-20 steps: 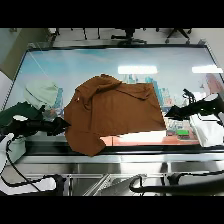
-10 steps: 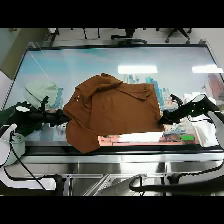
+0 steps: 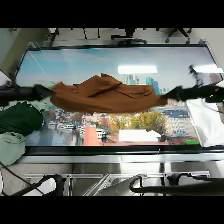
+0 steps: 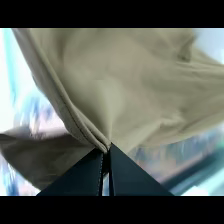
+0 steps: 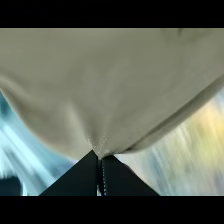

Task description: Fold the shirts.

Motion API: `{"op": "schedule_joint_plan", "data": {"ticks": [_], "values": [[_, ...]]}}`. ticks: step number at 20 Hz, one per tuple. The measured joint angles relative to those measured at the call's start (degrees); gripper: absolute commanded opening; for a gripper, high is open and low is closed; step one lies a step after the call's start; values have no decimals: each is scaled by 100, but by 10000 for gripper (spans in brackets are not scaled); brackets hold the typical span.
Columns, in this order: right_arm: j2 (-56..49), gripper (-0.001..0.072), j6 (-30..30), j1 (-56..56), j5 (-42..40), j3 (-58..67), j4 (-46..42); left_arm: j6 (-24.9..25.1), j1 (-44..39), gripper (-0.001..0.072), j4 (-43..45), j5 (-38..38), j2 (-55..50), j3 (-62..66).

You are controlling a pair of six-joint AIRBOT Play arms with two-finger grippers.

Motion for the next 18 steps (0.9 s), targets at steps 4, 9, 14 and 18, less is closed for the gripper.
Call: {"op": "schedule_joint_plan", "data": {"ticks": [4, 9, 14, 18], "values": [[1132, 19, -105, -586, -310, 1226, 750, -188, 278, 7, -376, 334, 1158, 1593], [2258, 19, -107, -1255, -1054, 2319, 927, -417, 1370, 8, -160, 662, 2260, 3150], [2468, 19, -105, -1445, -1156, 2634, 793, -656, 1373, 8, 354, 343, 2275, 3574], [1969, 19, -109, -1429, -634, 2319, 861, -662, 387, 8, 586, -179, 1563, 2940]]}}
